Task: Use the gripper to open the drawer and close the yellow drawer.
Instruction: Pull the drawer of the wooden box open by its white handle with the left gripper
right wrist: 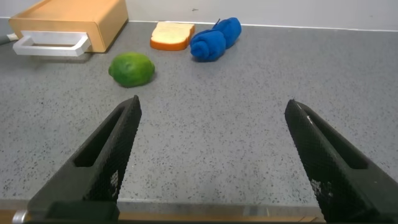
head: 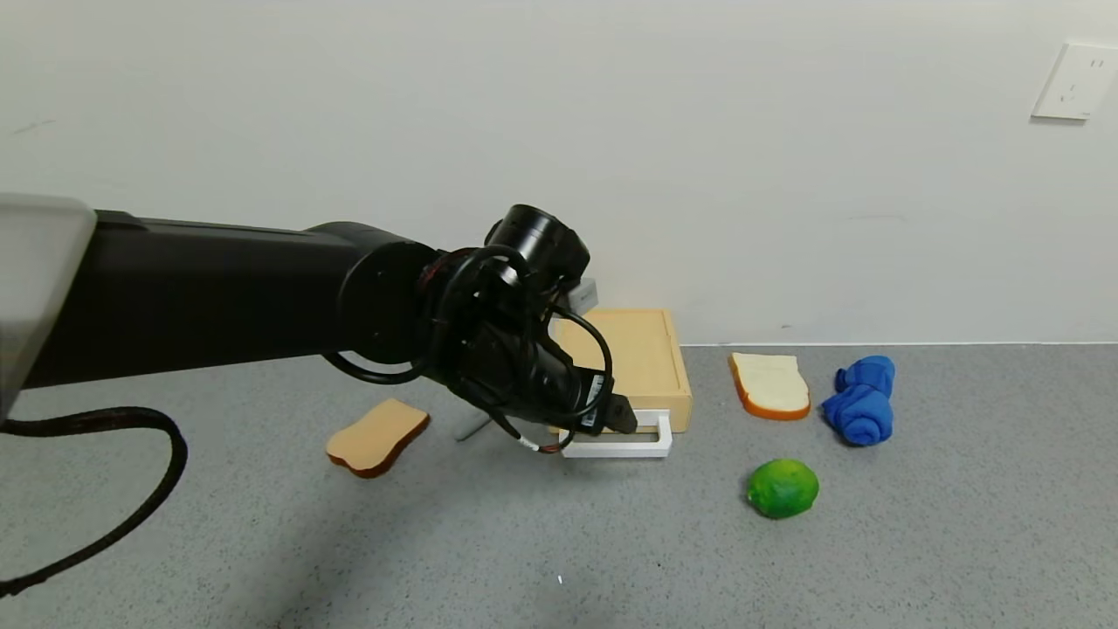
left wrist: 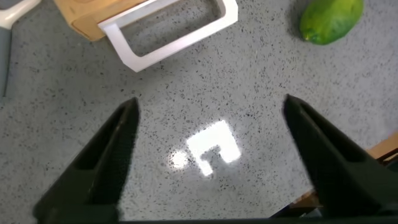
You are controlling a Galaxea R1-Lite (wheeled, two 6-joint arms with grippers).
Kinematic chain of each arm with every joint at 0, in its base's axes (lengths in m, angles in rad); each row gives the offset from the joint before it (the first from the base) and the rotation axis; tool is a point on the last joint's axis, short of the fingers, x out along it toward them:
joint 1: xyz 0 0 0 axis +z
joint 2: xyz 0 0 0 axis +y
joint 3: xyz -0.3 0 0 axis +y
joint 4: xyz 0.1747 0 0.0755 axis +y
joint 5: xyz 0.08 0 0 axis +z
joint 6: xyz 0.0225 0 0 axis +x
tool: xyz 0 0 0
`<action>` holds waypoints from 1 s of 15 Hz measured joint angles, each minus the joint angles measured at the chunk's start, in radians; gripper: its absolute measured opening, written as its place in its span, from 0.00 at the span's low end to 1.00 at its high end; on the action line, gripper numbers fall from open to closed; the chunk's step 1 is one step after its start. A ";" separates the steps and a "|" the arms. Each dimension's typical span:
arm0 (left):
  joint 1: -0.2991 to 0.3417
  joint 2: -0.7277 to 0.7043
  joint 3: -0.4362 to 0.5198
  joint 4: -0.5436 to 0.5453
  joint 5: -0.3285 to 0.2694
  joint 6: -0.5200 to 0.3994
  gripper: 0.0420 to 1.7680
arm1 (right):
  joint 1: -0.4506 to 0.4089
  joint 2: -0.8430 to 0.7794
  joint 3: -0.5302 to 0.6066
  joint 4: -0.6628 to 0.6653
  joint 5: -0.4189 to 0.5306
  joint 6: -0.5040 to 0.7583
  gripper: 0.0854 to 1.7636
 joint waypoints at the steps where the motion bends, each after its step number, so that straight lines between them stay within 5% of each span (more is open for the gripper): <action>1: -0.005 0.004 -0.001 -0.003 -0.005 0.004 0.79 | 0.000 0.000 0.000 0.000 0.000 0.000 0.96; 6: -0.019 0.012 -0.014 -0.006 -0.014 0.027 0.44 | 0.000 0.000 0.000 0.000 0.000 0.000 0.96; 8: -0.019 0.015 -0.017 -0.005 -0.014 0.038 0.05 | 0.000 0.000 0.000 0.000 0.000 0.000 0.96; 12: -0.019 0.022 -0.016 -0.001 -0.019 0.143 0.04 | 0.000 0.000 0.000 0.000 0.000 0.000 0.96; 15: -0.020 0.027 -0.009 0.000 -0.095 0.249 0.04 | 0.000 0.000 0.000 0.000 0.000 0.000 0.96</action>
